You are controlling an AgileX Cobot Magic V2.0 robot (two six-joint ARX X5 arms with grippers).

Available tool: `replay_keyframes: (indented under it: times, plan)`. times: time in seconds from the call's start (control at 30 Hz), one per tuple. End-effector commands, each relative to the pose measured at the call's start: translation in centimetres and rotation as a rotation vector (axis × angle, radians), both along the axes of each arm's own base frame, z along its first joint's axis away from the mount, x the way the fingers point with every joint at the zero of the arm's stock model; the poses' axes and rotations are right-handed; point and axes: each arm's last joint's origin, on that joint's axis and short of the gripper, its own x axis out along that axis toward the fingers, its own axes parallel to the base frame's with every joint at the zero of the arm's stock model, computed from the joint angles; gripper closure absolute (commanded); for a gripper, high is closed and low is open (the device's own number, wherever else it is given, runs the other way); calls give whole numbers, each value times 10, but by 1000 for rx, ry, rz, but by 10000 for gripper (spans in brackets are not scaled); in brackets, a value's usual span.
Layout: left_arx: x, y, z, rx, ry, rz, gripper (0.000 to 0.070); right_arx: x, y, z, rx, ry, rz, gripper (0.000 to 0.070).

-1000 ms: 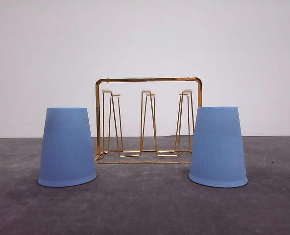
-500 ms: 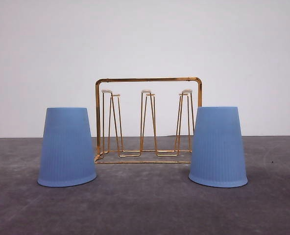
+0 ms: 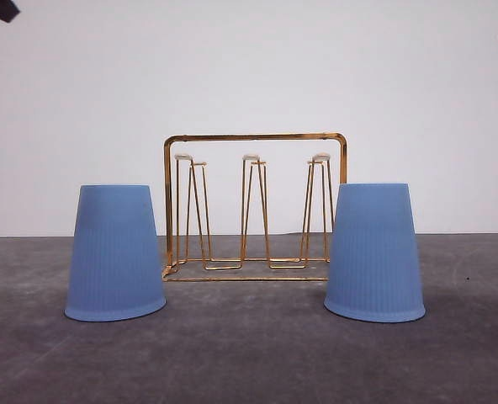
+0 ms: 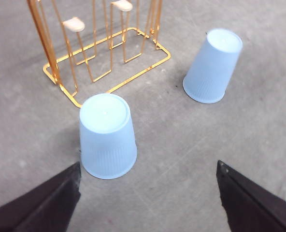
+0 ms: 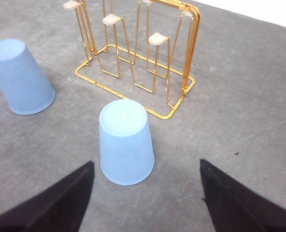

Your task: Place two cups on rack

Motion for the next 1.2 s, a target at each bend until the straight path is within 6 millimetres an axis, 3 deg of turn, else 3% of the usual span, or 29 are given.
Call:
replay_keyframes:
  times: [0.0, 0.53, 1.0, 1.17]
  plan:
    - [6, -3, 4, -44, 32, 43, 156, 1, 1, 5, 4, -29, 5, 247]
    - [98, -46, -39, -18, 86, 88, 141, 2, 1, 7, 14, -61, 5, 247]
    - [133, -67, -93, 52, 217, 75, 143, 2, 1, 7, 15, -61, 6, 247]
    - [138, -69, -103, 71, 236, 84, 156, 2, 1, 7, 16, -60, 7, 247]
